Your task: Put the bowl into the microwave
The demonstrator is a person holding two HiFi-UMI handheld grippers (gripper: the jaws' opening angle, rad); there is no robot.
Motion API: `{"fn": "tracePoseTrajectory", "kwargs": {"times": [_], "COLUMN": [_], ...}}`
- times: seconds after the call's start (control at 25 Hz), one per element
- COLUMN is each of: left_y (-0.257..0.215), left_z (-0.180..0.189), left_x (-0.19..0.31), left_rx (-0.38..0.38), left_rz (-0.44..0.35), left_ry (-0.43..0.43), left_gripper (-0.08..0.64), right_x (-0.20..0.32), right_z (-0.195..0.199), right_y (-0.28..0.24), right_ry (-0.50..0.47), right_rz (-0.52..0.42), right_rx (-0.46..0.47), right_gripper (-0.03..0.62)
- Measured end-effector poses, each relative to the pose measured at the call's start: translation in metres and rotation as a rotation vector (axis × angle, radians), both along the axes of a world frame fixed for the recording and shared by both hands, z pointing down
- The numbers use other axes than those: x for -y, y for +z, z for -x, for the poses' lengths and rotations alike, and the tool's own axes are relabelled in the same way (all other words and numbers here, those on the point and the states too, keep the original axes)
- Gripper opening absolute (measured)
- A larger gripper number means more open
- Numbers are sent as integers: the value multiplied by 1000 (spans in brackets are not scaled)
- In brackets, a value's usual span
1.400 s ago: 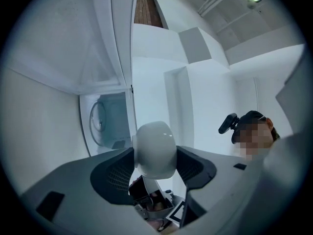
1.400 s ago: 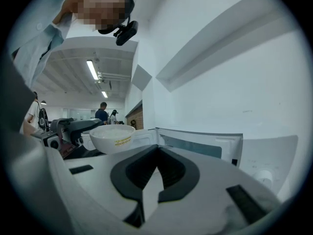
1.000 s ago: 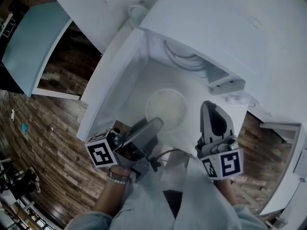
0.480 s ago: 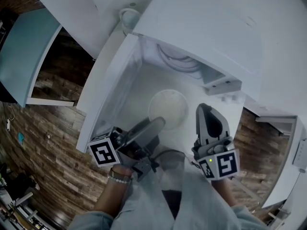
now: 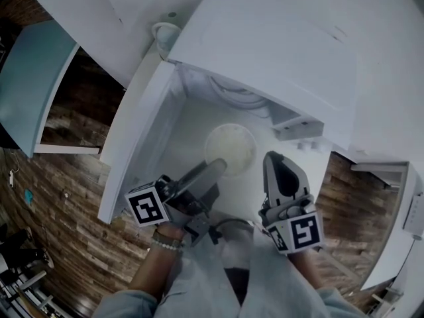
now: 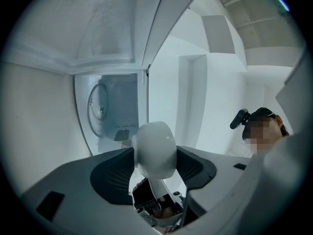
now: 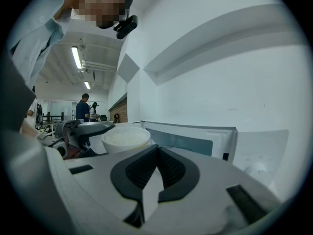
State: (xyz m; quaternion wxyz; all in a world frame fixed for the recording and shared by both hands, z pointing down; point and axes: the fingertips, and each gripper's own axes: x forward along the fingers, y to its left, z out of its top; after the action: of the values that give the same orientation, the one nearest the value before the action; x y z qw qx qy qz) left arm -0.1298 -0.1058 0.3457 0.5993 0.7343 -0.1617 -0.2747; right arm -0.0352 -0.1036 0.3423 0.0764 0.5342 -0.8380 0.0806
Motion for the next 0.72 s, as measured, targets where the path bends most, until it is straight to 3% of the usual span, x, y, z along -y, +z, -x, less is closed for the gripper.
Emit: {"fn": "tracePoseTrajectory", "kwargs": {"times": [0.32, 0.52, 0.72], "left_y": [23, 32, 47], "left_z": [-18, -26, -32], "left_x": [28, 46, 67], "left_rx": [-9, 6, 15], "left_rz": [50, 60, 75], "left_ry": [-25, -25, -41], "left_gripper": [255, 255, 255], "right_x": [10, 21, 31], "right_z": [-14, -23, -18], "right_y": [17, 33, 44], "right_ry": [-5, 5, -31], "right_rz": [31, 51, 57], "right_rx": [-8, -93, -100], "right_gripper": [-2, -2, -2]}}
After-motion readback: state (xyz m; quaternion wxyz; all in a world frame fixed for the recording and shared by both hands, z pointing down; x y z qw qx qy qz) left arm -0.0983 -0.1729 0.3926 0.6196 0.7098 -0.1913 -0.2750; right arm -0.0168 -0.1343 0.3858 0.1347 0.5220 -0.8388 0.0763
